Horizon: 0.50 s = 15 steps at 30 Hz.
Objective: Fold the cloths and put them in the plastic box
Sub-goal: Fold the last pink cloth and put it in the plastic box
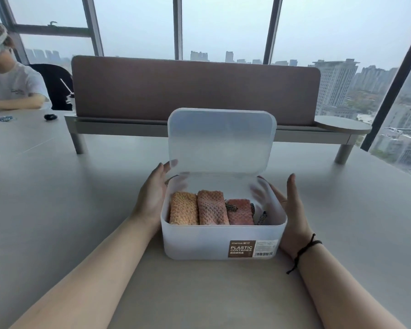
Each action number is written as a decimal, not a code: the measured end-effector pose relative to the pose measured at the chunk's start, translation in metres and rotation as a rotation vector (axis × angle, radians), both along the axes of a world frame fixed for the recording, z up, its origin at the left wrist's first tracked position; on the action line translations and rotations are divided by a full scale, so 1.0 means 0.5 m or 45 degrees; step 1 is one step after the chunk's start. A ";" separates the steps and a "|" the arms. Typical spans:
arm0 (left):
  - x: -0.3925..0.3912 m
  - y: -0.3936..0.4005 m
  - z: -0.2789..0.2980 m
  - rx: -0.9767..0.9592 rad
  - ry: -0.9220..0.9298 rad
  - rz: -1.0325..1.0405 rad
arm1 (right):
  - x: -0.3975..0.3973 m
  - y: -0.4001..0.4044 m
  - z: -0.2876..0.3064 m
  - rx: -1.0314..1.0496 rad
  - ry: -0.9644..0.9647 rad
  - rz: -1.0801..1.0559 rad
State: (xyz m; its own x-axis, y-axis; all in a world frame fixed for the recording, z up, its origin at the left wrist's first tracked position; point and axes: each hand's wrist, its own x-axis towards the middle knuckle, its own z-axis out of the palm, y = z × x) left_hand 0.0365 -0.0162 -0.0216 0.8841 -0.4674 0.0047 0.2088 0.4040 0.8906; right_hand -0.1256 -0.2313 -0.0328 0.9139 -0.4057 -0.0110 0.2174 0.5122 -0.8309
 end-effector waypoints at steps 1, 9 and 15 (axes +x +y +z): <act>0.000 -0.001 -0.004 -0.041 0.005 -0.002 | 0.000 0.000 0.000 0.016 0.001 -0.013; -0.030 0.015 -0.010 -0.110 0.025 -0.104 | -0.014 0.015 0.008 0.020 0.019 0.125; -0.052 0.022 -0.020 0.071 0.022 -0.093 | -0.013 0.014 0.009 -0.022 0.065 0.072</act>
